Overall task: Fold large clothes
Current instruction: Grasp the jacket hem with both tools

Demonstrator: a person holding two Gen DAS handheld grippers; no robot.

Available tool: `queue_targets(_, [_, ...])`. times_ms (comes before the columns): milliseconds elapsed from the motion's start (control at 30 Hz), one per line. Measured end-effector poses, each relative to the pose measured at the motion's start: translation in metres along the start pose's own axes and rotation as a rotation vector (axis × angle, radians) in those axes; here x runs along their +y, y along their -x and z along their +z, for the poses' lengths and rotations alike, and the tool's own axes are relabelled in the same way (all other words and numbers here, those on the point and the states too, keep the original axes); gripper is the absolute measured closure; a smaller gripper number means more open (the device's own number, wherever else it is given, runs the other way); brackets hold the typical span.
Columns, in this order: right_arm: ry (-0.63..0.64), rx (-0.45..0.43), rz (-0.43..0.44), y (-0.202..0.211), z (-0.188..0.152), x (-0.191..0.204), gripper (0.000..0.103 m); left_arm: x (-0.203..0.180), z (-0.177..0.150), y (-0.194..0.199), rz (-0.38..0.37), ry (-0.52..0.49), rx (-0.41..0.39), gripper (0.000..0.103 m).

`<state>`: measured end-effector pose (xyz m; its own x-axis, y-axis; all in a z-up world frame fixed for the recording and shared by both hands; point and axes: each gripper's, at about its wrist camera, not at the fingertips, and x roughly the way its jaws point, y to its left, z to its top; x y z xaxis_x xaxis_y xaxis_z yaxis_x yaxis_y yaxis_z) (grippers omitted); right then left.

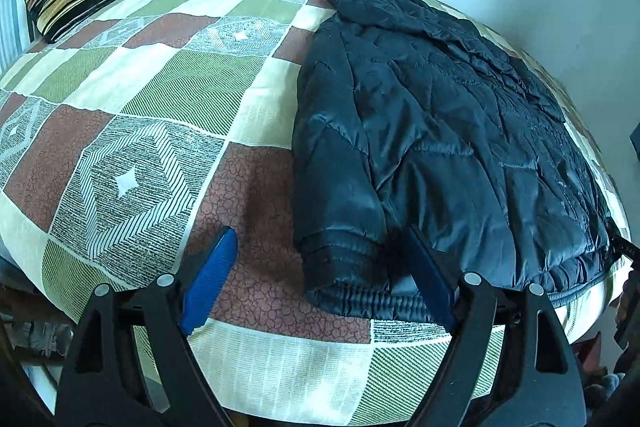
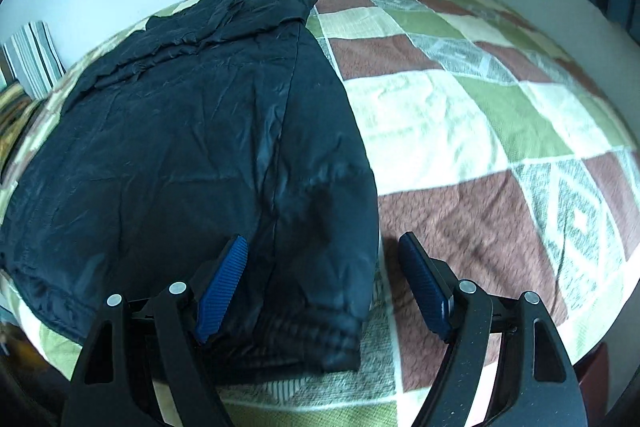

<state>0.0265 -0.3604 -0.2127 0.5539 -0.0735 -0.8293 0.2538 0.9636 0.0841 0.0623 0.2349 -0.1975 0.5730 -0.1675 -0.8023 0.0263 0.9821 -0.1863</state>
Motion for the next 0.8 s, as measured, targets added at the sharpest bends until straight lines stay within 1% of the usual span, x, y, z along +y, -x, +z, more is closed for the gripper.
queue_targets(33, [-0.006,-0.001,0.012,0.001,-0.002,0.000,0.036,0.000,0.000,0.000,-0.004,0.001,0.003,0.019])
queue_targets(67, [-0.013,0.000,0.031,0.003,-0.004,0.000,0.041,0.000,0.000,0.000,-0.010,0.002,0.006,0.019])
queue_targets(100, [-0.024,0.003,0.054,0.004,-0.005,0.000,0.048,-0.001,0.000,0.000,-0.018,0.006,0.009,0.019])
queue_targets(133, [-0.024,0.005,0.060,0.005,-0.006,0.002,0.055,-0.003,0.000,-0.001,-0.035,0.010,0.020,0.022])
queue_targets(167, [-0.020,0.007,0.061,0.006,-0.007,0.004,0.056,-0.004,0.000,-0.001,-0.044,0.009,0.024,0.025])
queue_targets(233, [-0.013,0.002,0.053,0.008,-0.008,0.008,0.060,-0.008,-0.001,-0.002,-0.050,0.000,0.029,0.039])
queue_targets(267, [-0.011,0.001,0.053,0.008,-0.009,0.009,0.061,-0.010,-0.002,-0.003,-0.061,0.000,0.031,0.042])
queue_targets(333, [-0.011,-0.002,0.058,0.010,-0.011,0.010,0.066,-0.011,-0.001,-0.003,-0.094,0.010,0.039,0.058])
queue_targets(367, [-0.010,-0.004,0.061,0.010,-0.011,0.010,0.067,-0.011,-0.001,-0.002,-0.105,0.016,0.042,0.061])
queue_targets(433, [-0.004,-0.012,0.059,0.013,-0.012,0.011,0.074,-0.013,-0.001,-0.002,-0.119,0.013,0.044,0.073])
queue_targets(467, [0.002,-0.021,0.054,0.015,-0.013,0.013,0.075,-0.014,0.000,-0.001,-0.123,0.010,0.041,0.075])
queue_targets(533, [0.011,-0.029,0.051,0.017,-0.013,0.014,0.082,-0.016,0.000,0.003,-0.118,-0.004,0.030,0.084])
queue_targets(633, [0.019,-0.045,0.060,0.023,-0.014,0.017,0.088,-0.020,0.001,0.011,-0.115,-0.015,0.000,0.090])
queue_targets(733, [0.004,-0.061,0.092,0.031,-0.014,0.014,0.090,-0.018,0.004,0.024,-0.127,0.002,-0.036,0.092])
queue_targets(800, [-0.013,-0.070,0.119,0.037,-0.012,0.012,0.091,-0.014,0.009,0.038,-0.152,0.031,-0.074,0.092])
